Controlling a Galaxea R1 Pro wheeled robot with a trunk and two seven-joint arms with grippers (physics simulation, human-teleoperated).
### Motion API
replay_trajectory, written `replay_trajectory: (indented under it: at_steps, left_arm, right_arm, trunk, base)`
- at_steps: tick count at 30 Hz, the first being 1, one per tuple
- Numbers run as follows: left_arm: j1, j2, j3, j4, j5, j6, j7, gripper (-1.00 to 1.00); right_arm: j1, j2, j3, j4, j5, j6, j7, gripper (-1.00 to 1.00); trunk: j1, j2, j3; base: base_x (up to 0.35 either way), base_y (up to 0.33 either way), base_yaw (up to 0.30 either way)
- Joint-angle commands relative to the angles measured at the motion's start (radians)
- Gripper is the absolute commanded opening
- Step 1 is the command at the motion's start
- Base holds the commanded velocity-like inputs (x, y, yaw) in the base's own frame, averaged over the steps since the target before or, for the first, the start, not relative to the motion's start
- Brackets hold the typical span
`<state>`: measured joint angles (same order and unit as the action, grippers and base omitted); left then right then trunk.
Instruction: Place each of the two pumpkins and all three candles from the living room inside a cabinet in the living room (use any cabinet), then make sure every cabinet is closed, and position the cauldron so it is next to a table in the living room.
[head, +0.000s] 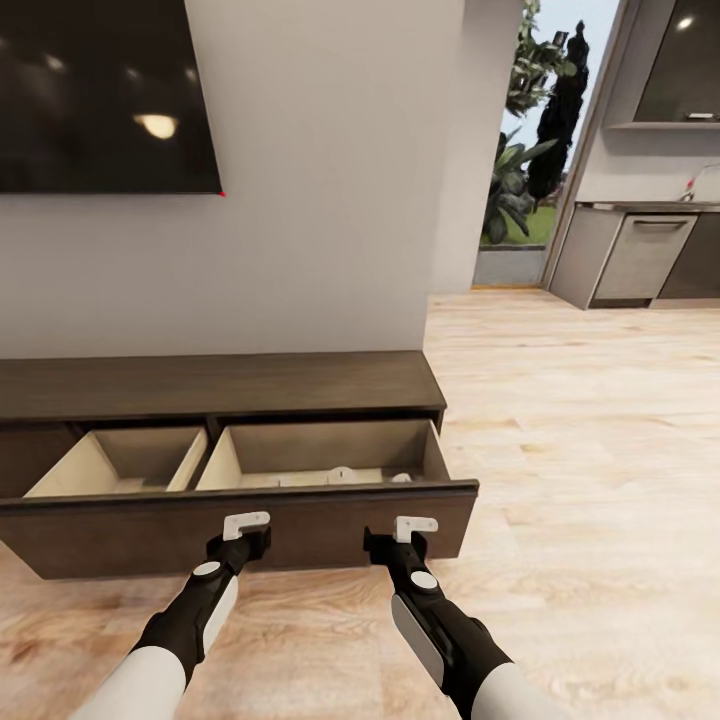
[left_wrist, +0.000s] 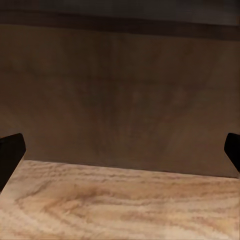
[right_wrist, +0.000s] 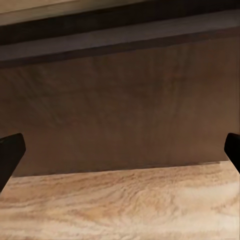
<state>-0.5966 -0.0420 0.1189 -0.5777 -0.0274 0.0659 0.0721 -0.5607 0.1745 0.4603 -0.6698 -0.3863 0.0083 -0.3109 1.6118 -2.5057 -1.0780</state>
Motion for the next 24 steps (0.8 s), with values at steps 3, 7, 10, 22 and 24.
replay_trajectory:
  at_steps: [3, 7, 10, 22, 24]
  left_arm:
    - [0.000, -0.001, 0.004, -0.002, -0.003, 0.008, 0.000, 1.00]
    - [0.000, -0.001, 0.004, -0.002, -0.003, 0.008, 0.000, 1.00]
    - [0.000, -0.001, 0.004, -0.002, -0.003, 0.008, 0.000, 1.00]
    - [0.000, -0.001, 0.004, -0.002, -0.003, 0.009, 0.000, 1.00]
    - [0.000, -0.001, 0.004, -0.002, -0.003, 0.009, 0.000, 1.00]
  right_arm:
    - [-0.001, 0.000, 0.003, -0.001, -0.005, 0.001, -0.007, 1.00]
    - [-0.001, 0.000, 0.003, -0.001, -0.005, 0.001, -0.007, 1.00]
    - [-0.001, 0.000, 0.003, -0.001, -0.005, 0.001, -0.007, 1.00]
    - [-0.001, 0.000, 0.003, -0.001, -0.005, 0.001, -0.007, 1.00]
    - [-0.001, 0.000, 0.003, -0.001, -0.005, 0.001, -0.007, 1.00]
  trunk:
    - [0.000, 0.000, -0.001]
    - [0.000, 0.000, -0.001]
    - [0.000, 0.000, -0.001]
    - [0.000, 0.000, -0.001]
    - [0.000, 0.000, -0.001]
  base:
    - [0.132, 0.000, 0.000]
    - [0.200, 0.000, 0.000]
    - [0.136, 0.000, 0.000]
    - [0.162, 0.000, 0.000]
    - [0.229, 0.013, 0.000]
